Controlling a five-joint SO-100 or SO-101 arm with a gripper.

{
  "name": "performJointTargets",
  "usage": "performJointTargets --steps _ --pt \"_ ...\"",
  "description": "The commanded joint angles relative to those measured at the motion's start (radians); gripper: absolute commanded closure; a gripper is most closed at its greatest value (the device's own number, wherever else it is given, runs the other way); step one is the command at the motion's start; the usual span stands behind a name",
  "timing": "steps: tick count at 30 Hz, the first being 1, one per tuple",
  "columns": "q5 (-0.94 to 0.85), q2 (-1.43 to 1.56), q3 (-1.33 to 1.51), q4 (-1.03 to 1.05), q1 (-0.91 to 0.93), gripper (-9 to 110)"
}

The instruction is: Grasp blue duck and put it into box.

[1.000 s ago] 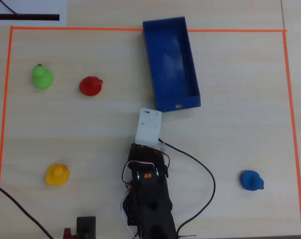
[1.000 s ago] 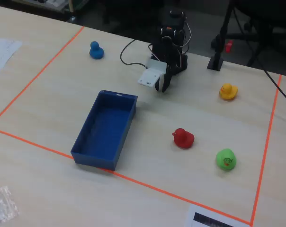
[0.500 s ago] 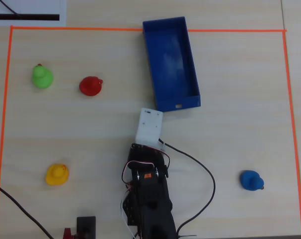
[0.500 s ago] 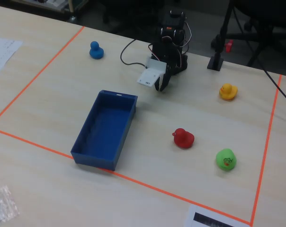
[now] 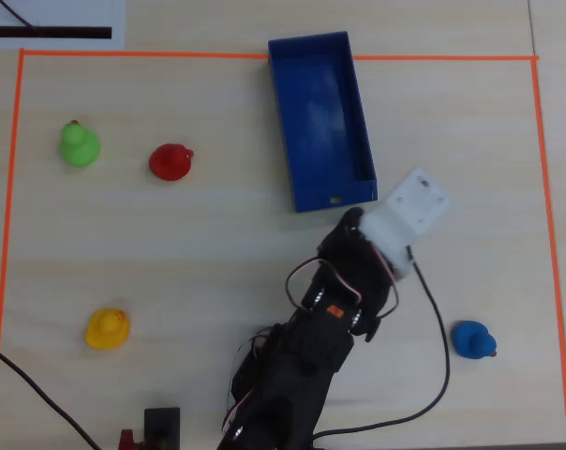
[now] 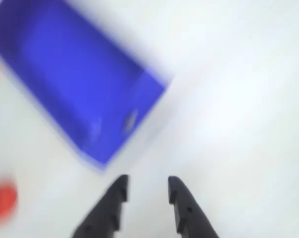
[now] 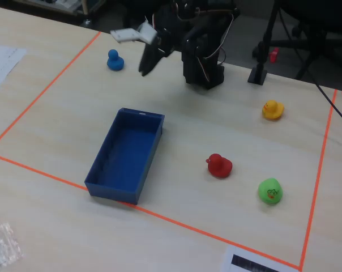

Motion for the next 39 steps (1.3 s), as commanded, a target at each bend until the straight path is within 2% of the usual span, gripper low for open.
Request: performJointTargets --steps 1,5,14,22,31,39 --pt "-0.049 -0.160 -0.238 -0.160 0.268 79" --pt "-0.060 -0.328 -0.383 -0.273 0.466 67" --pt "-0.037 -0.635 -0.508 -0.643 0.767 61" --pt "-0.046 -0.833 -0.523 -0.848 0.893 61" --pt "-0.106 -1.055 -0.506 -0.977 0.963 61" --pt "-0.206 -1.121 -0.250 -1.287 0.979 61"
